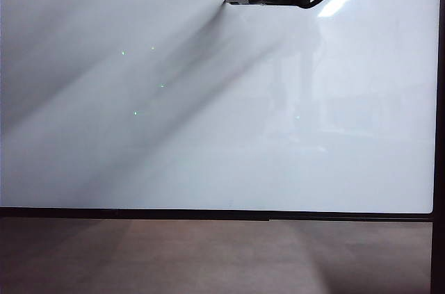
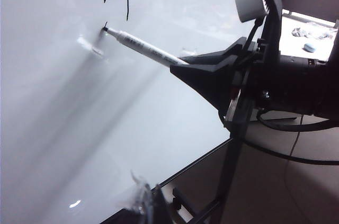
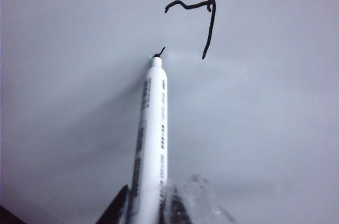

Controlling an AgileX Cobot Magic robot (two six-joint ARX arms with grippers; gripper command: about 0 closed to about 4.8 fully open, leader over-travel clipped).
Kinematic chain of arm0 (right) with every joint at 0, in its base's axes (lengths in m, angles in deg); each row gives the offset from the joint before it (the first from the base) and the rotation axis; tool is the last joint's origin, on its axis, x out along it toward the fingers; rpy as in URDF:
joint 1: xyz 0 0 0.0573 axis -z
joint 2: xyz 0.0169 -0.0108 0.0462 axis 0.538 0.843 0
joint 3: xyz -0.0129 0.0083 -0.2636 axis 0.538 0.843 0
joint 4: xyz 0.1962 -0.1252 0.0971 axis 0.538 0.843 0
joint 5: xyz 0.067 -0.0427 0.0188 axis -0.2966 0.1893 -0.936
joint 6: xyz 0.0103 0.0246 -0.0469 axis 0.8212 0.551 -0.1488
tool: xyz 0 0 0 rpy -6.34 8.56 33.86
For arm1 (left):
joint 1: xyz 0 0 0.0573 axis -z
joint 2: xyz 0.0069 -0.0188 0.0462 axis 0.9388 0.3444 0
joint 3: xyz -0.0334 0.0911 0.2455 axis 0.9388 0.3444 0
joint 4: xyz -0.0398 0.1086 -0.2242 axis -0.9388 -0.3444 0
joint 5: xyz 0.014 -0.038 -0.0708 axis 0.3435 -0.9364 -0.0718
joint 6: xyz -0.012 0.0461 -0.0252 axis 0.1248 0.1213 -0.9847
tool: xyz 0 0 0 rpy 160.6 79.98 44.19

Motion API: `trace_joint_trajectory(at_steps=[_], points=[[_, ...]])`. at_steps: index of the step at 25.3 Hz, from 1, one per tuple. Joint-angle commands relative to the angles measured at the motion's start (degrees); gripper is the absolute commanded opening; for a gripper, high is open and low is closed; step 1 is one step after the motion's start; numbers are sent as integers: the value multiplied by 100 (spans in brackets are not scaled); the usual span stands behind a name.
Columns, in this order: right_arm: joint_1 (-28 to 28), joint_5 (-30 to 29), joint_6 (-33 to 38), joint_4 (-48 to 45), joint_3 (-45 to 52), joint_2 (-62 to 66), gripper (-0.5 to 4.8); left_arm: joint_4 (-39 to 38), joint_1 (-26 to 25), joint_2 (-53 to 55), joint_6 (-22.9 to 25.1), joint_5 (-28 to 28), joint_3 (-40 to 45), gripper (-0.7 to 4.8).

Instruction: Reach to the right to find the marker pen, pick it up, and write the number 3 on the whiteboard.

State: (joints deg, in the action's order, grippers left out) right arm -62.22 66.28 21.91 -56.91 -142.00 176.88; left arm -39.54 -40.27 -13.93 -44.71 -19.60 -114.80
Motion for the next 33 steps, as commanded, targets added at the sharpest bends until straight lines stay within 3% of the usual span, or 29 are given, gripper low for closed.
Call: trace_joint_trajectory(at_steps=[1, 33], points=[[-7, 22, 20, -162, -20, -15, 49, 52, -2, -20, 22, -28, -26, -5], [-9, 675, 66, 146, -20, -28, 49, 52, -2, -20, 149, -26, -26, -5]])
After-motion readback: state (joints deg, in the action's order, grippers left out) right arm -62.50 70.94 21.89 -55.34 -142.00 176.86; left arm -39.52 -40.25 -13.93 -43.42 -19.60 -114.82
